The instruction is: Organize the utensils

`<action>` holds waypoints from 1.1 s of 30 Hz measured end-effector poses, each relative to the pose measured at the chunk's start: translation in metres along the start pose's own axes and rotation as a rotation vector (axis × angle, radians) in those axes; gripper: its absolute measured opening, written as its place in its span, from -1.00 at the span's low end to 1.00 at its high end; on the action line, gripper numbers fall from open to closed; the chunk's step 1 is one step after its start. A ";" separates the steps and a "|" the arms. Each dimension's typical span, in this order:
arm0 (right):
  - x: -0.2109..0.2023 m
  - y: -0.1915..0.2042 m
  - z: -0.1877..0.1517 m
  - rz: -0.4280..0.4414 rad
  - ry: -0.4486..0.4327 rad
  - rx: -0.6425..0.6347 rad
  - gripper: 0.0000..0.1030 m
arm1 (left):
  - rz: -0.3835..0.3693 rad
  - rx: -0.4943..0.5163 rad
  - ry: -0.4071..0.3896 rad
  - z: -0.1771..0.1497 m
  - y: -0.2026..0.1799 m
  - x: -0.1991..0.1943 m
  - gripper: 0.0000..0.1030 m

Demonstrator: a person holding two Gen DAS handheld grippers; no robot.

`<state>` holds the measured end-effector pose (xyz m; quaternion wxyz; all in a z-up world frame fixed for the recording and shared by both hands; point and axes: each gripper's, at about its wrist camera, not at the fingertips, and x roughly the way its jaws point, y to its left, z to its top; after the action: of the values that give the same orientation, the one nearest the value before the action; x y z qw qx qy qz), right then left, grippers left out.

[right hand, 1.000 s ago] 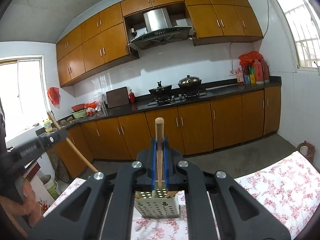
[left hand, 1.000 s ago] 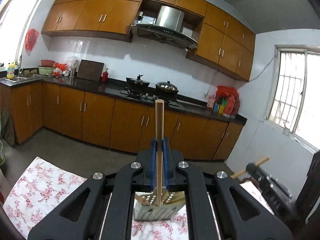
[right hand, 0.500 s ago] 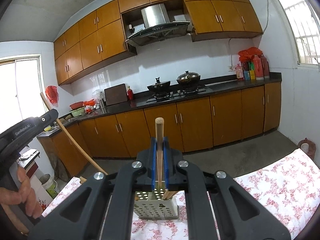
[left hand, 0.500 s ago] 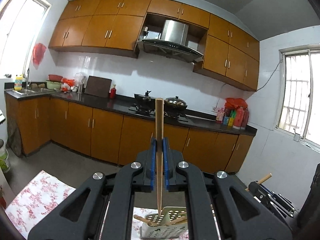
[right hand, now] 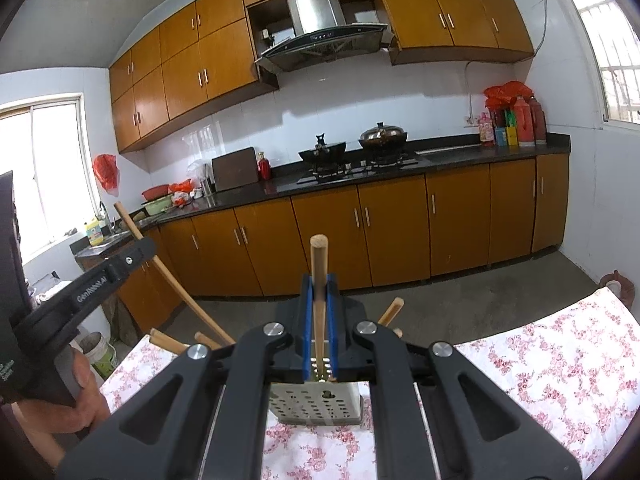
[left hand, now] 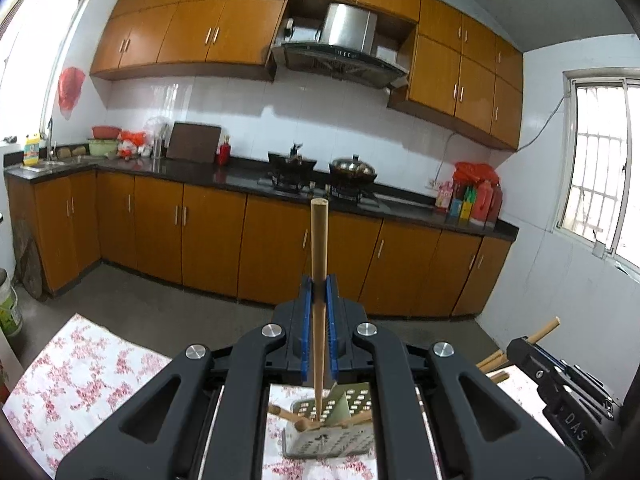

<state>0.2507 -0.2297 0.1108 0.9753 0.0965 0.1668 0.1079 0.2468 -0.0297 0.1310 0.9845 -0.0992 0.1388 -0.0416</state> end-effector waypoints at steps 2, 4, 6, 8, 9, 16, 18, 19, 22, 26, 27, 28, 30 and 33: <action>-0.001 -0.001 -0.001 -0.004 0.003 0.009 -0.80 | -0.005 -0.023 0.015 0.001 0.005 0.000 -0.85; -0.004 -0.002 -0.001 -0.005 -0.001 0.012 -0.77 | -0.012 -0.040 0.020 0.003 0.012 -0.003 -0.84; -0.009 -0.003 -0.001 -0.008 -0.008 0.018 -0.76 | -0.010 -0.046 0.018 0.007 0.017 -0.009 -0.82; -0.017 -0.005 -0.001 -0.012 -0.020 0.024 -0.71 | -0.012 -0.050 0.014 0.010 0.022 -0.015 -0.62; -0.020 -0.006 -0.001 -0.014 -0.026 0.025 -0.68 | -0.011 -0.054 0.009 0.011 0.024 -0.021 -0.54; -0.059 -0.009 -0.011 -0.023 -0.059 0.028 -0.31 | -0.006 -0.045 0.002 0.008 0.041 -0.060 -0.27; -0.074 -0.006 -0.021 -0.027 -0.064 0.015 -0.13 | -0.001 -0.033 -0.001 0.001 0.047 -0.075 -0.13; -0.080 -0.004 -0.027 -0.026 -0.065 0.004 0.02 | 0.004 -0.022 -0.004 -0.006 0.049 -0.083 -0.04; -0.098 0.006 -0.048 -0.035 -0.067 -0.040 0.36 | 0.007 0.013 0.015 -0.024 0.053 -0.099 0.18; -0.121 0.020 -0.080 -0.065 -0.083 -0.097 0.83 | 0.005 0.068 0.020 -0.054 0.057 -0.121 0.59; -0.126 0.023 -0.085 -0.072 -0.087 -0.104 0.90 | 0.009 0.087 0.021 -0.062 0.057 -0.126 0.64; -0.130 0.026 -0.093 -0.077 -0.090 -0.112 0.92 | 0.009 0.104 0.019 -0.070 0.056 -0.132 0.73; -0.137 0.030 -0.103 -0.078 -0.089 -0.124 0.92 | 0.013 0.125 0.017 -0.082 0.056 -0.140 0.84; -0.146 0.034 -0.117 -0.080 -0.084 -0.123 0.92 | 0.013 0.136 0.016 -0.097 0.057 -0.151 0.92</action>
<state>0.0698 -0.2147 0.0548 0.9890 0.0341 0.1227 0.0748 0.0774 0.0249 0.0676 0.9880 -0.0309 0.1443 -0.0452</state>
